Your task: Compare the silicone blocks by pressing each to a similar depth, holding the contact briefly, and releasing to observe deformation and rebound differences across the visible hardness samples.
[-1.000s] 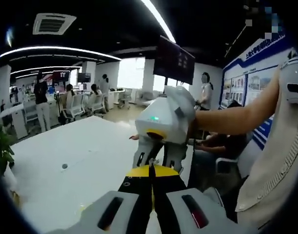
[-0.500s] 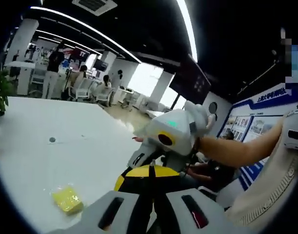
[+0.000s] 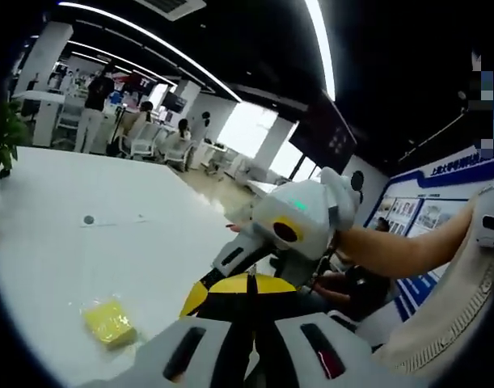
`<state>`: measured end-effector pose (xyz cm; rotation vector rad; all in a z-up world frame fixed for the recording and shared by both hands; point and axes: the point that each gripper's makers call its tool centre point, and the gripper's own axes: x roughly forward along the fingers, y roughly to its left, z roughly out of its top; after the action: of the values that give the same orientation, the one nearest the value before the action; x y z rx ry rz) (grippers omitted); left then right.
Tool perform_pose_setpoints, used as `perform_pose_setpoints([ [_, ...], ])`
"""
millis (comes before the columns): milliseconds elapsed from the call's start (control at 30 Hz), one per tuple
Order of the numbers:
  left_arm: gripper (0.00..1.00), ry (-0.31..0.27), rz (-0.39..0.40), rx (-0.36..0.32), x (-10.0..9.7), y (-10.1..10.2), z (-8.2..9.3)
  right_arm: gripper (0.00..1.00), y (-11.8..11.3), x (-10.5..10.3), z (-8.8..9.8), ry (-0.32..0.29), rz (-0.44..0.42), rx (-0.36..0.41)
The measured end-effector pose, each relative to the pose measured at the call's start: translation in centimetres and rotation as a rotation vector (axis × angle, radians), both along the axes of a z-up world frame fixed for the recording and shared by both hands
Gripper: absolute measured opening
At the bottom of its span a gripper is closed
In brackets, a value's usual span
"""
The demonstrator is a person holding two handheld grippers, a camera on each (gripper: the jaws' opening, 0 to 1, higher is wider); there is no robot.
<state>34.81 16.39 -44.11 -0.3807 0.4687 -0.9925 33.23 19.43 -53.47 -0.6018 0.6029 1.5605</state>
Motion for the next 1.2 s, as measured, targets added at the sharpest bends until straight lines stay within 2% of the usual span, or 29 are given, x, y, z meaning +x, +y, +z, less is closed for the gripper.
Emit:
perform_pose_setpoints([
  [33,0.00,0.020,-0.022,-0.004,-0.3,-0.2,-0.2,0.27,0.0,-0.1,-0.1,0.004,0.003,-0.001],
  [67,0.00,0.009,-0.005,0.002,-0.1,-0.1,-0.4,0.28,-0.1,0.0,-0.3,0.007,-0.001,-0.006],
  [133,0.00,0.039,-0.006,0.002,-0.1,0.0,-0.9,0.31,-0.2,-0.1,-0.5,0.018,-0.002,-0.011],
  [200,0.00,0.043,-0.011,0.002,-0.1,-0.1,-1.4,0.34,-0.1,0.0,-0.3,0.022,-0.012,0.007],
  [300,0.00,0.051,0.013,0.008,0.2,0.1,-2.1,0.43,-0.3,0.3,-0.2,0.031,-0.045,0.021],
  [333,0.00,0.092,-0.011,-0.007,-0.2,-0.1,-2.4,0.47,-0.6,0.3,-0.3,0.031,-0.055,0.024],
  [367,0.00,0.075,0.003,0.001,0.1,0.0,-2.6,0.50,-0.7,0.3,-0.3,0.031,-0.065,0.032],
  [400,0.00,0.085,-0.021,0.008,-0.2,-0.2,-3.0,0.52,-1.0,0.3,-0.3,0.029,-0.077,0.039],
  [433,0.00,0.071,0.012,0.020,0.2,0.1,-3.2,0.55,-1.2,0.4,-0.3,0.030,-0.089,0.042],
  [500,0.00,0.094,-0.003,0.013,0.1,-0.1,-3.6,0.57,-1.9,0.4,-0.2,0.029,-0.124,0.054],
  [533,0.00,0.079,0.022,0.016,0.5,0.2,-3.6,0.59,-2.1,0.4,0.0,0.031,-0.141,0.071],
  [567,0.00,0.112,-0.021,0.008,-0.1,-0.2,-3.9,0.60,-2.5,0.5,0.4,0.027,-0.174,0.099],
  [600,0.00,0.079,0.023,0.021,0.6,0.1,-3.9,0.61,-2.9,0.4,0.6,0.020,-0.188,0.117],
  [633,0.00,0.105,-0.013,0.020,0.1,-0.1,-4.2,0.62,-3.6,0.5,0.9,0.018,-0.226,0.134],
  [667,0.00,0.094,0.011,0.020,0.5,0.0,-4.3,0.62,-4.0,0.5,1.2,0.014,-0.253,0.152],
  [733,0.00,0.114,-0.003,0.016,0.4,-0.2,-4.6,0.64,-5.1,-0.1,2.1,0.020,-0.297,0.212],
  [767,0.00,0.096,0.017,0.019,0.7,-0.1,-4.7,0.65,-5.8,-0.2,2.8,0.016,-0.339,0.253],
  [867,0.00,0.114,0.005,0.014,0.8,-0.6,-5.0,0.67,-7.6,-1.0,4.0,0.002,-0.426,0.334],
  [1067,0.00,0.128,0.006,-0.006,1.4,-1.8,-5.4,0.70,-12.1,-2.6,3.3,-0.061,-0.596,0.376],
  [1200,0.00,0.136,-0.003,-0.016,2.0,-3.0,-5.8,0.77,-14.5,-3.8,2.4,-0.016,-0.718,0.409],
])
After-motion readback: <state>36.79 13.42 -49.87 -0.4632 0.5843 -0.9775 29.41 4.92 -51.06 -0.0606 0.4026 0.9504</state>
